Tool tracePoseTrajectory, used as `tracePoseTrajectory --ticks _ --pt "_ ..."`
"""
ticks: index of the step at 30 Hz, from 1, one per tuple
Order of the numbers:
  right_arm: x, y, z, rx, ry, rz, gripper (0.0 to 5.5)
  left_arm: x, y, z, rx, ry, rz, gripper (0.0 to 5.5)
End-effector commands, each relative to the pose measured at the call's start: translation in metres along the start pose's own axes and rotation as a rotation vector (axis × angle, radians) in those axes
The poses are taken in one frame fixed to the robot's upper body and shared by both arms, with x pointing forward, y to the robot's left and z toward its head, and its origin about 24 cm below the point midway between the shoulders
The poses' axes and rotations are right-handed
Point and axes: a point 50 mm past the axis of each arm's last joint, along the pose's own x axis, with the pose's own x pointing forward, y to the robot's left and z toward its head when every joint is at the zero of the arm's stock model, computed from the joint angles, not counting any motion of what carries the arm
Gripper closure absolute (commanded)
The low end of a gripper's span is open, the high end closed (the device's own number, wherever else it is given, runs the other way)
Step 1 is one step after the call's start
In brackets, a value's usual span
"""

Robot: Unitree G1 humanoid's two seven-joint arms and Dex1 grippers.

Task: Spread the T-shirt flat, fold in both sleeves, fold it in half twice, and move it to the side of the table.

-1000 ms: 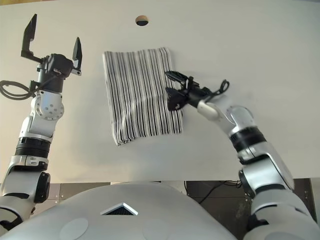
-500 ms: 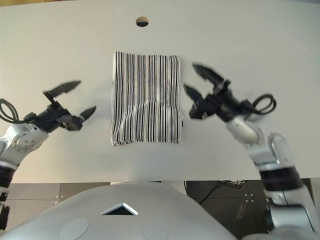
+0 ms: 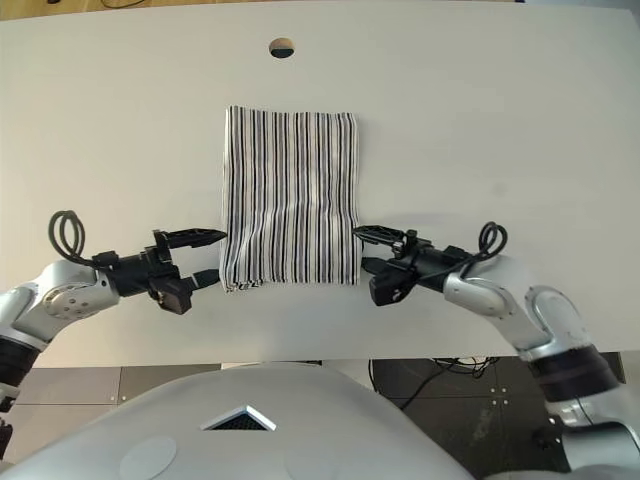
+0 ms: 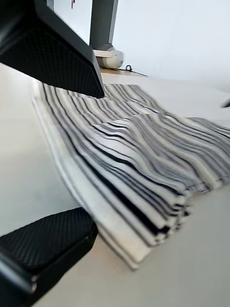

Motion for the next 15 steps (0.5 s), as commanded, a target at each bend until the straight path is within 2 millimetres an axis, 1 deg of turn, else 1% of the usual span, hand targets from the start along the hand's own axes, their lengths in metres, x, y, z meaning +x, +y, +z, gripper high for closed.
tracePoseTrajectory --ticks 1,2,3,4,8,13,14,15 --pt "0.014 0.018 -0.006 0.011 0.002 0.108 2.33 0.011 -0.019 0.000 -0.005 -0.025 -0.149 1.39" --pt "0.016 0.018 -0.007 0.019 -0.001 0.106 2.33 0.014 -0.020 0.001 -0.003 -0.038 -0.158 1.39" --pt "0.017 0.019 -0.008 0.025 -0.003 0.104 2.33 0.015 -0.021 0.001 0.000 -0.047 -0.166 1.63" --pt "0.017 0.020 -0.009 0.031 -0.005 0.104 2.33 0.016 -0.021 0.000 0.004 -0.049 -0.175 1.67" --pt "0.013 0.021 -0.005 0.031 -0.028 0.122 2.33 0.015 -0.022 -0.003 0.003 -0.048 -0.189 2.53" --pt "0.008 0.017 -0.012 0.037 0.004 0.101 3.22 0.016 -0.024 -0.004 -0.006 -0.053 -0.192 3.34" --pt "0.007 0.017 -0.014 0.041 0.011 0.096 3.49 0.016 -0.025 -0.005 -0.008 -0.054 -0.191 3.58" --pt "0.007 0.017 -0.015 0.047 0.015 0.095 3.59 0.016 -0.025 -0.005 -0.011 -0.054 -0.188 3.66"
